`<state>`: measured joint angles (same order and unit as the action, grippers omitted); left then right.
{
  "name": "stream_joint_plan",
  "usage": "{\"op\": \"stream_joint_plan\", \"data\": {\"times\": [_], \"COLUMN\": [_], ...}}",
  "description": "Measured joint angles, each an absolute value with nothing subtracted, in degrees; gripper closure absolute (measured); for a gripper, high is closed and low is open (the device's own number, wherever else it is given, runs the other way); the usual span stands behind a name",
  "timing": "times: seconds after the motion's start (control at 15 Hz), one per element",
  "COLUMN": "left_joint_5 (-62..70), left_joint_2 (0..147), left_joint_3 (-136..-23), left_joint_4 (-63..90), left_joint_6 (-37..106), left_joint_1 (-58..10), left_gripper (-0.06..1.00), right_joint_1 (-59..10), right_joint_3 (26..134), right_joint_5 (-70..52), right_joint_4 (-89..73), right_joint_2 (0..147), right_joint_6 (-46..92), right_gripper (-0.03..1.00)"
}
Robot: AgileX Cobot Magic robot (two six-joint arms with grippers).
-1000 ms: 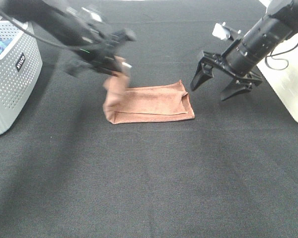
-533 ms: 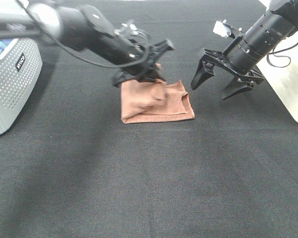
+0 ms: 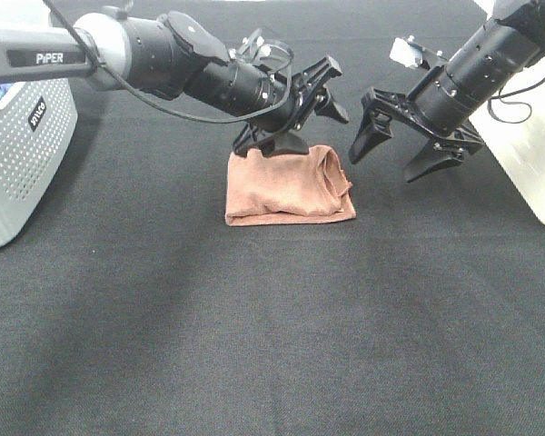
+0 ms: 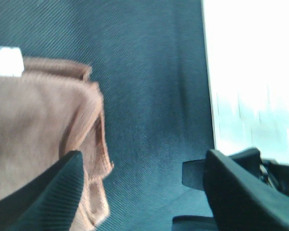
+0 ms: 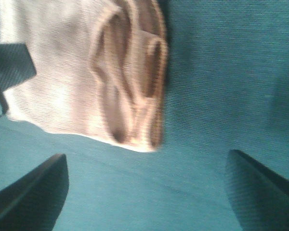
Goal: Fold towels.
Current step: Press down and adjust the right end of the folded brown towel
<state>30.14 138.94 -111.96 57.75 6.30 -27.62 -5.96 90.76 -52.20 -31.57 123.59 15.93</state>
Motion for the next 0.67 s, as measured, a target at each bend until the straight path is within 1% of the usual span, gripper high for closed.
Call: {"op": "stream_joint_plan", "data": {"times": [0.13, 0.27, 0.4, 0.53, 0.67], "left_joint_5": [30.31, 30.65, 33.98, 37.3, 39.36], "left_joint_2": [137.34, 135.39, 134.53, 134.53, 134.53], "left_joint_3": [-111.96, -112.07, -112.07, -112.07, -112.07], "left_joint_4": [56.61, 53.92, 49.9, 47.33, 46.7], "left_joint_6": [12.2, 14.5, 14.9, 14.95, 14.95], "left_joint_1": [-25.44, -22.35, -18.39, -16.5, -15.87], "left_gripper": [0.27, 0.27, 0.27, 0.27, 0.27], "right_joint_1": [-6.02, -6.7, -9.63, -12.89, -14.67], "right_joint_3": [90.76, 90.76, 90.87, 91.9, 94.02], "right_joint_5": [-53.57, -54.72, -54.77, -53.46, -52.83], "right_joint_4": [-38.73, -49.45, -60.56, -63.37, -63.83], "right_joint_2": [123.59, 123.59, 123.99, 126.17, 129.72], "right_joint_6": [19.82, 26.59, 33.17, 35.58, 36.27], "right_gripper": [0.14, 0.14, 0.14, 0.14, 0.15]}}
